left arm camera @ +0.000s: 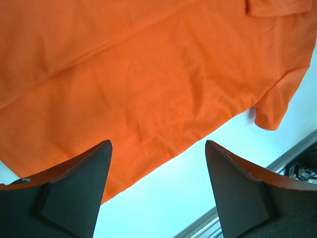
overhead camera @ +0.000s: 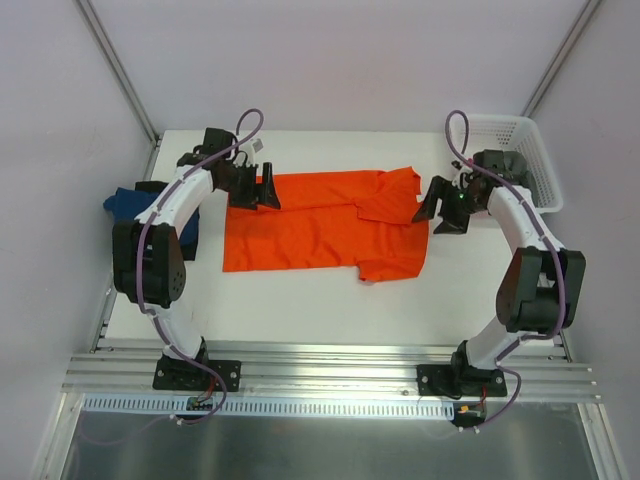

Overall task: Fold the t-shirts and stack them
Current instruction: Fold the tshirt

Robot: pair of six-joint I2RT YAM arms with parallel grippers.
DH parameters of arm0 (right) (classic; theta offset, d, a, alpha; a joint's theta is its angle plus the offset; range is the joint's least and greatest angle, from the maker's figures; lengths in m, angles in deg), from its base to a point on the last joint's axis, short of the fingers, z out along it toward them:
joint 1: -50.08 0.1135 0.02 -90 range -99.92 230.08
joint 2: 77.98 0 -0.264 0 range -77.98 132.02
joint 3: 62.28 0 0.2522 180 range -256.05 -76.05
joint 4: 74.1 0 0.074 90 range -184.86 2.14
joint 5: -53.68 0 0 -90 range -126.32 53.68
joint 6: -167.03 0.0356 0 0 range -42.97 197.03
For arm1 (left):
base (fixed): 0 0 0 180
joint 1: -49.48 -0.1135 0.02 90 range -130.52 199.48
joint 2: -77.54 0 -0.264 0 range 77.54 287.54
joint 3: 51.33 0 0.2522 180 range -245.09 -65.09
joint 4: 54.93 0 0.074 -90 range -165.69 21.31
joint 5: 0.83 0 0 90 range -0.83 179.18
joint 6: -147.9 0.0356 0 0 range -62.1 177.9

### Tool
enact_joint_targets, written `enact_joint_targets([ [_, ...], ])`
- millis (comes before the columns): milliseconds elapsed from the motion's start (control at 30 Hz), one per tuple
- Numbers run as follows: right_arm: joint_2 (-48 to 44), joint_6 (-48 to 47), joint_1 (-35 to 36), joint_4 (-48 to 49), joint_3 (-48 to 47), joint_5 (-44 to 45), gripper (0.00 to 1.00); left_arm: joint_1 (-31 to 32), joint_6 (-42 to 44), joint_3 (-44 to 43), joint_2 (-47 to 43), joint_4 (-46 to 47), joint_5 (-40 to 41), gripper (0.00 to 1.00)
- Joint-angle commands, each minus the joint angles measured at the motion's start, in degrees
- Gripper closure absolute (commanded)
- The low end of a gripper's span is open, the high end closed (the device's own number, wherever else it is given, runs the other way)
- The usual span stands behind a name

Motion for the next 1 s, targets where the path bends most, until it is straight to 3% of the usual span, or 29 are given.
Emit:
enact_joint_targets([
  [0,-3.9,-1.1,-0.3,-3.4,6.9,-1.0,0.24,0.3,-0.7,2.5,-2.0,-2.8,-3.3,0.24],
  [200,-7.8,-1.0,0.0,-4.6,13.3,-1.8,0.24,0.3,-2.2,3.8,-2.7,-8.0,-4.7,0.28],
  [533,-11.5,-0.5,0.5,-1.3,19.8,-0.3,0.27,0.2,-4.1,11.2,-5.3,-8.6,-6.7,0.3],
  [967,-2.8,1.6,0.6,5.6,19.5,0.5,0.3,0.3,-6.4,9.0,-0.3,-8.4,-7.8,0.31],
])
